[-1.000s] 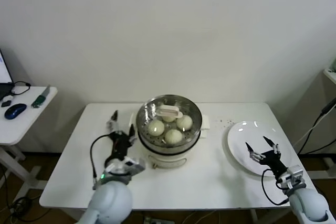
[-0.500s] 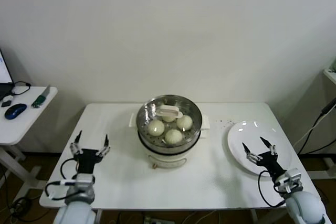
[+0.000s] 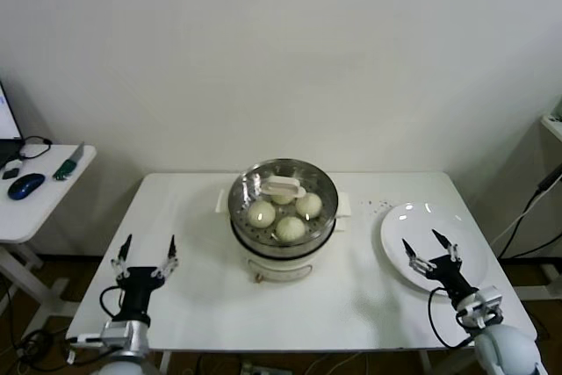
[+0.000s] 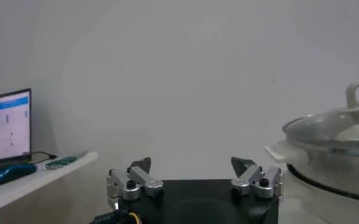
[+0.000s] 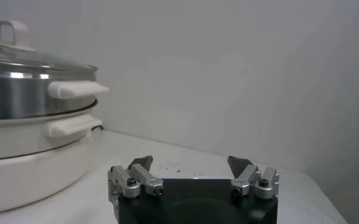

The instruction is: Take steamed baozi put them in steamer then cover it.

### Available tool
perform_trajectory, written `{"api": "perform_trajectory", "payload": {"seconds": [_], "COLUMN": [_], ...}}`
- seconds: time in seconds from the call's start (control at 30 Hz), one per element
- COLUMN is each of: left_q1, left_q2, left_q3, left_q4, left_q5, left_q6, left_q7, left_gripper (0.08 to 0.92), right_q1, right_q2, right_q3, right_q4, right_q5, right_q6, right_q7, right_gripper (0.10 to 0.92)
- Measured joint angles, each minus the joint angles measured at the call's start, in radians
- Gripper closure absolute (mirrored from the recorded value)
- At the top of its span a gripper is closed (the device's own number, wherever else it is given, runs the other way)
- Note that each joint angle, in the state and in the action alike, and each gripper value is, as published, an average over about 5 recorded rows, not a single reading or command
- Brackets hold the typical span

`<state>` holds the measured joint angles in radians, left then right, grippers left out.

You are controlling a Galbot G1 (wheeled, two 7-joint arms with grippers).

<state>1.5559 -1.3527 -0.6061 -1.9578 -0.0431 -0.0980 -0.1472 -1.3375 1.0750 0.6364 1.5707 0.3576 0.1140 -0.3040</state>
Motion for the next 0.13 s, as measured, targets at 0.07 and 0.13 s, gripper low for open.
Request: {"api": "perform_trajectory", "payload": {"seconds": [0.07,0.13], "left_q1": [0.002,0.003], "left_q2": [-0.002,-0.003], "left_q3": [-0.002,-0.002], "left_q4": [0.008,0.011], "left_q5": [-0.009,-0.012], "left_q6": [-0.017,-0.025], "left_q7": [0.005,0.007], "left_gripper": [0.177,0.177], "right_q1": [0.000,0.000], "right_q2": [-0.001,-0.001], "right_q3": [0.002,0.004], "right_q4": [-0.002,-0.004], "right_q5": [0.004,0.005], "right_q6": [0.005,0.007], "right_q7": [-0.003,-0.004], "right_gripper": [0.203,0.203]}}
